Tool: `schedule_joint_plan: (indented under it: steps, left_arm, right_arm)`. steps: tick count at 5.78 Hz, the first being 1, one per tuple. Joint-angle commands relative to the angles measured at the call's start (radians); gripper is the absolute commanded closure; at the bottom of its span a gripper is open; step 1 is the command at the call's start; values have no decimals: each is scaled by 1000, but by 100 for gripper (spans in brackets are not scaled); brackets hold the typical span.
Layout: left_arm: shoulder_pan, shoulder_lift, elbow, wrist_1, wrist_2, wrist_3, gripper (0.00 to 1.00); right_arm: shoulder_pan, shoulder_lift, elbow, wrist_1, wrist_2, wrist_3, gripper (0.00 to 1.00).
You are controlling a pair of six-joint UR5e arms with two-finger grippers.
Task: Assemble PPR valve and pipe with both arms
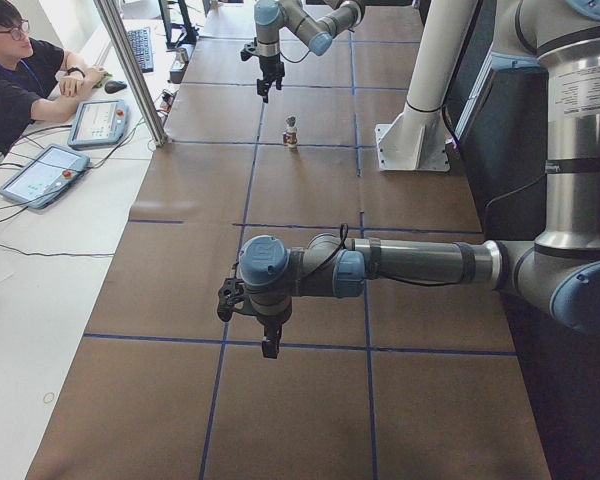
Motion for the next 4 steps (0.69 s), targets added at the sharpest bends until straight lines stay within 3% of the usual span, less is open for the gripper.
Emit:
schedule_joint_plan:
  steps: [1,4]
  left_arm:
    - [0,5,3,2,7,3,0]
    - [0,8,-6,3,3,8,0]
  right_arm:
    - [186,-77,-53,-8,135,-319,0]
    - [441,-339,-40,-20,163,-938,0]
